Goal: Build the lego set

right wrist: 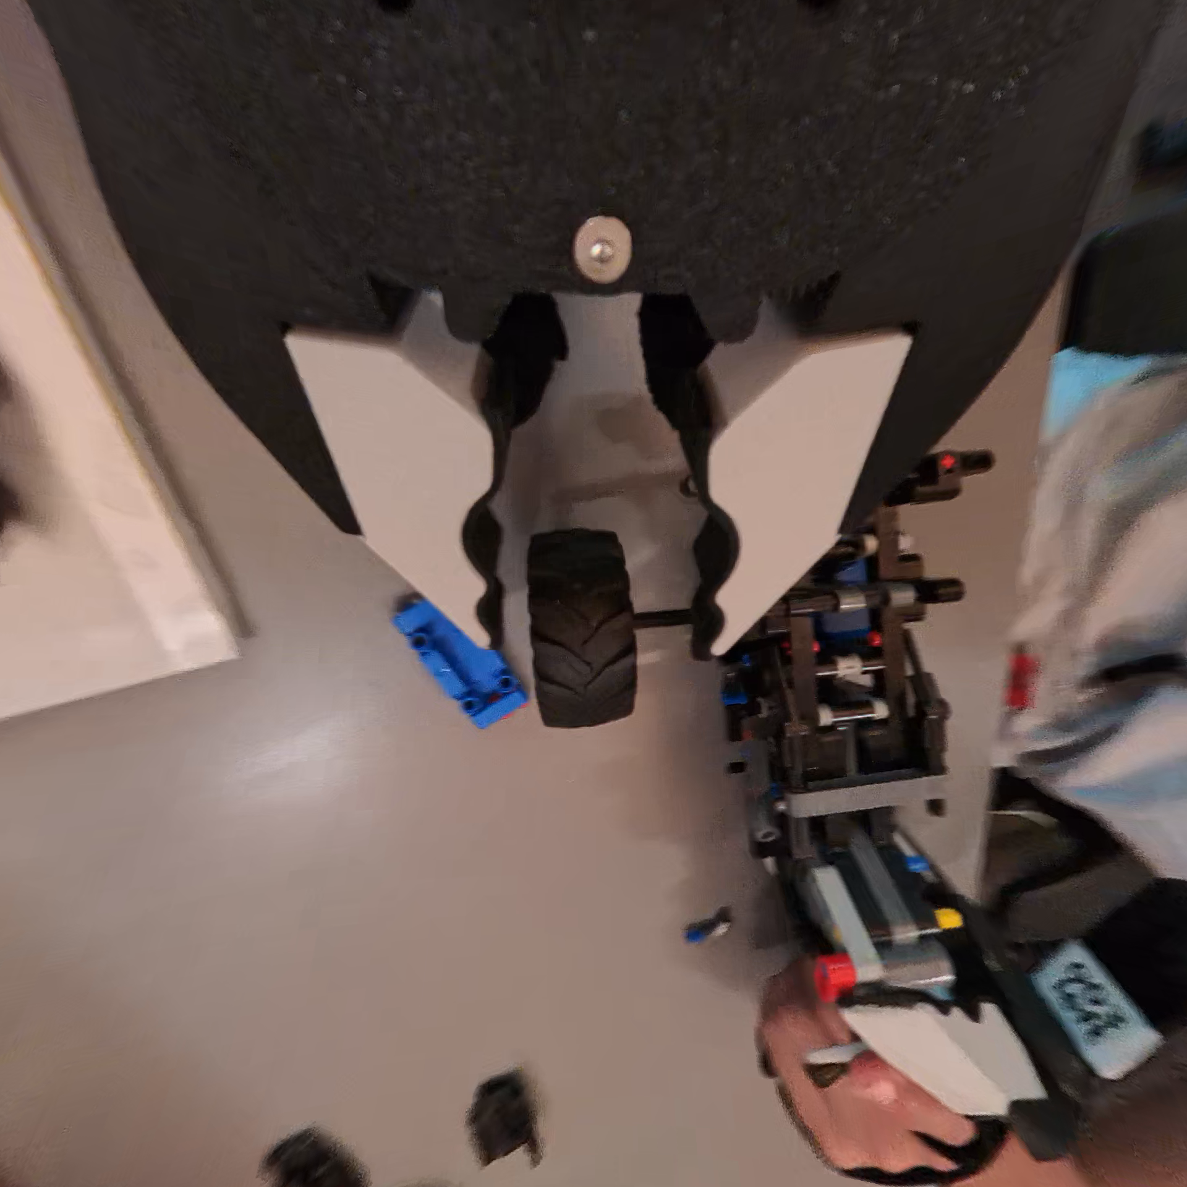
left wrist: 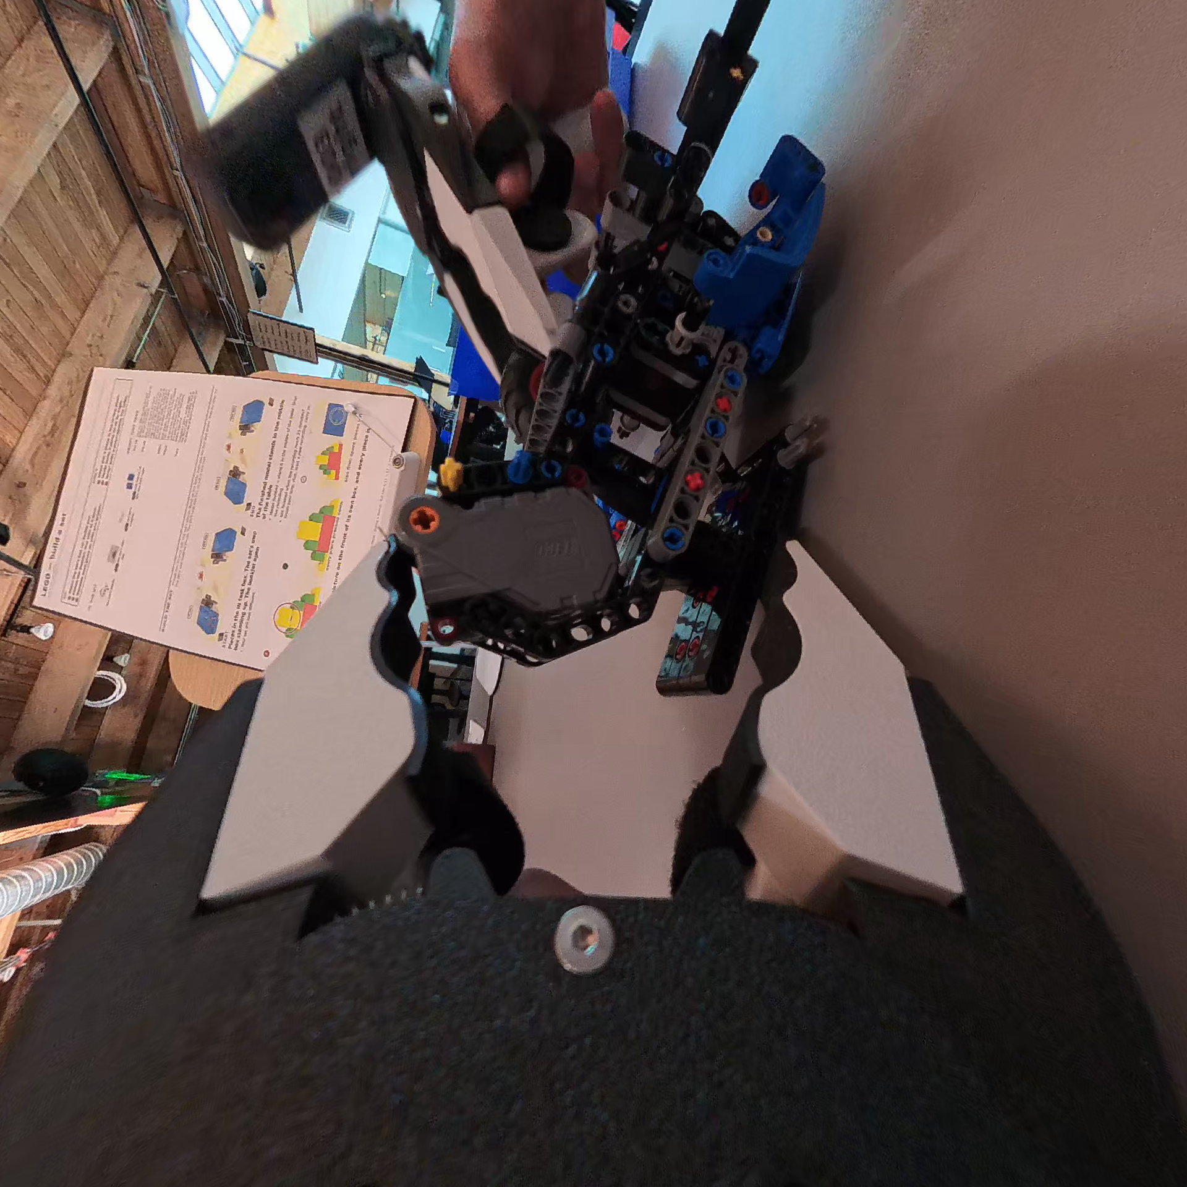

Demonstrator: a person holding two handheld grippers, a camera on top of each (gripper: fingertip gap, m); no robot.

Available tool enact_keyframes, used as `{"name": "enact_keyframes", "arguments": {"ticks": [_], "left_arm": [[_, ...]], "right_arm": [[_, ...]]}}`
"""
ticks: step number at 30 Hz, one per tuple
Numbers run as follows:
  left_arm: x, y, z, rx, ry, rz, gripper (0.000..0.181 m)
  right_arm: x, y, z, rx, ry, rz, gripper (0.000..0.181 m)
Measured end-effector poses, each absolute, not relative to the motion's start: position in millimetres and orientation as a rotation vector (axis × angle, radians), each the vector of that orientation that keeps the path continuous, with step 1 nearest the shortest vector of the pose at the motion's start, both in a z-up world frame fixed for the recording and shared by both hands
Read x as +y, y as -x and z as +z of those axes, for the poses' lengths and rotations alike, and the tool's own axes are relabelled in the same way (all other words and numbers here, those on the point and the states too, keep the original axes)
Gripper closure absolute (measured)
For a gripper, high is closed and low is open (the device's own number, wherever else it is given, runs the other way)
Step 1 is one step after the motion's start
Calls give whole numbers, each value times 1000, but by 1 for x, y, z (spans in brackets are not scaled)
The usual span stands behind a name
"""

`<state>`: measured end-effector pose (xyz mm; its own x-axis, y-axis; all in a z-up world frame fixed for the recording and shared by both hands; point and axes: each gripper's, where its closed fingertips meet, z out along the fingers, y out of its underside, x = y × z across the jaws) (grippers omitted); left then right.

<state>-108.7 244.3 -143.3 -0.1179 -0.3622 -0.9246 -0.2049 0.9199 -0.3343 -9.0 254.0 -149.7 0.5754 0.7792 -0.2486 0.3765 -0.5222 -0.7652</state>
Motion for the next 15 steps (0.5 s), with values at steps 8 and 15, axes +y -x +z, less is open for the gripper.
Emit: {"name": "enact_keyframes", "arguments": {"ticks": [8,15], "left_arm": [[223,126,-122,1842,671,-762,87],[233,131,-116,1904,1067,-1354,87]], "right_arm": [[263,13,-156,-882,2029,832,157],[257,17,-133,-896,1936,811,157]]}}
